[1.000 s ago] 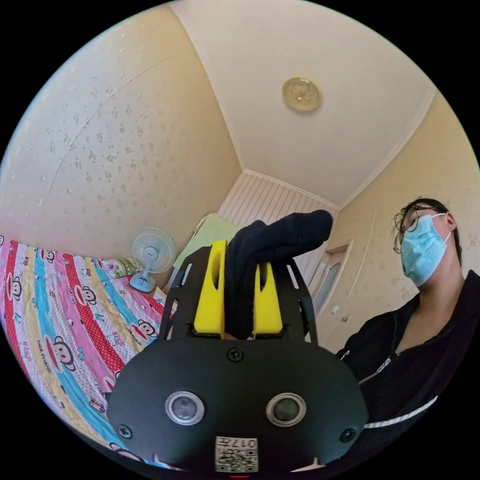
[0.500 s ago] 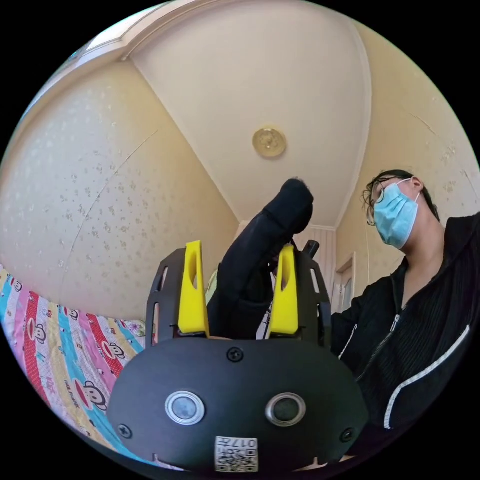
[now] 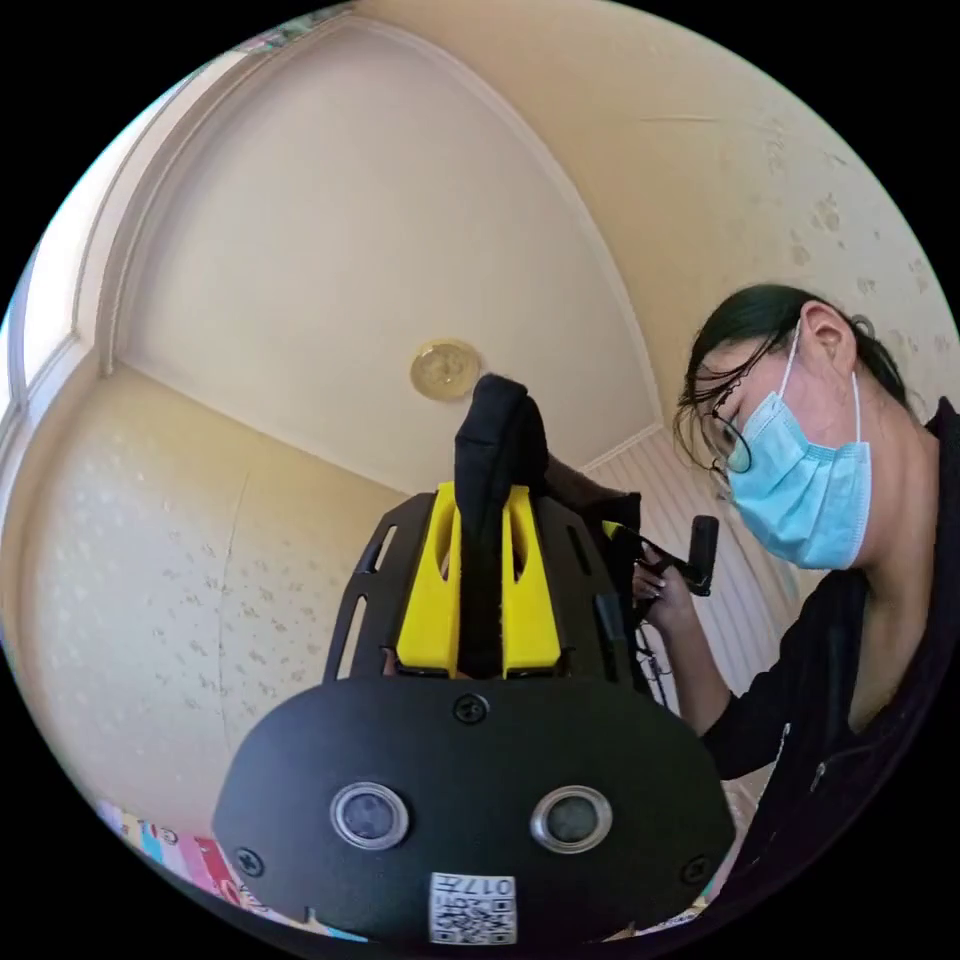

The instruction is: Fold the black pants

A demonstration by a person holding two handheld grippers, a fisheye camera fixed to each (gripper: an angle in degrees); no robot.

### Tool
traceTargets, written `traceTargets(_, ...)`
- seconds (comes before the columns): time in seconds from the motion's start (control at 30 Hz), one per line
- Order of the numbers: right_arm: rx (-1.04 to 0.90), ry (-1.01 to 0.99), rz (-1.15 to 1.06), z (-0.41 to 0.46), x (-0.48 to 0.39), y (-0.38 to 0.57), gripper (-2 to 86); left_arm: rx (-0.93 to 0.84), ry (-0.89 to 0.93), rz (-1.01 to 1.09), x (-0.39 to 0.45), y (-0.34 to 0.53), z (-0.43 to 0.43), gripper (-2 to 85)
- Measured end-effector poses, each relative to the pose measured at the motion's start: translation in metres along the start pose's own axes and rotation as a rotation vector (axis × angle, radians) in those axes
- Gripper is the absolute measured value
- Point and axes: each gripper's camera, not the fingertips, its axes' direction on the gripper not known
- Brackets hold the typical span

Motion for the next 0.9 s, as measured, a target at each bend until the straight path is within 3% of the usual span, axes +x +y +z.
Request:
traceTargets(0.23,0.009,0.079,-0.040,0.014,-0.004,0.013,1.6,0.003,-0.252,0.093,0.038,0.003,-0.005,7.1)
traceTargets(0.37,-0.129,0.135,-0.059,0.075,0.013,0.037,1.9,-0.030,-0.375,0.141,0.025,0.030,0.013,6.8)
traceTargets(0.47,-0.235,0.121,-0.007,0.162,0.058,0.072,3.2,-0.108,-0.493,0.137,-0.035,0.065,0.067,7.2)
traceTargets(0.57,-0.297,0.119,0.089,0.284,0.124,0.137,7.5,-0.207,-0.582,0.062,-0.149,0.126,0.156,10.3)
traceTargets(0.63,-0.318,0.184,0.302,0.343,0.173,0.191,10.2,-0.385,-0.681,-0.036,-0.254,0.196,0.216,11.3)
traceTargets(0.67,-0.445,0.258,0.512,0.367,0.203,0.228,10.2,-0.469,-0.719,-0.097,-0.277,0.210,0.223,11.0)
traceTargets(0.7,-0.515,0.320,0.697,0.374,0.224,0.260,10.2,-0.555,-0.788,-0.224,-0.313,0.233,0.218,10.8)
traceTargets(0.73,-0.513,0.308,0.732,0.372,0.227,0.274,10.3,-0.537,-0.785,-0.258,-0.328,0.251,0.198,11.0)
traceTargets(0.83,-0.472,0.124,0.665,0.341,0.204,0.338,11.3,-0.589,-0.739,-0.135,-0.320,0.304,0.134,11.2)
traceTargets(0.9,-0.625,-0.034,0.696,0.298,0.165,0.402,11.0,-0.734,-0.710,-0.117,-0.302,0.344,0.085,11.1)
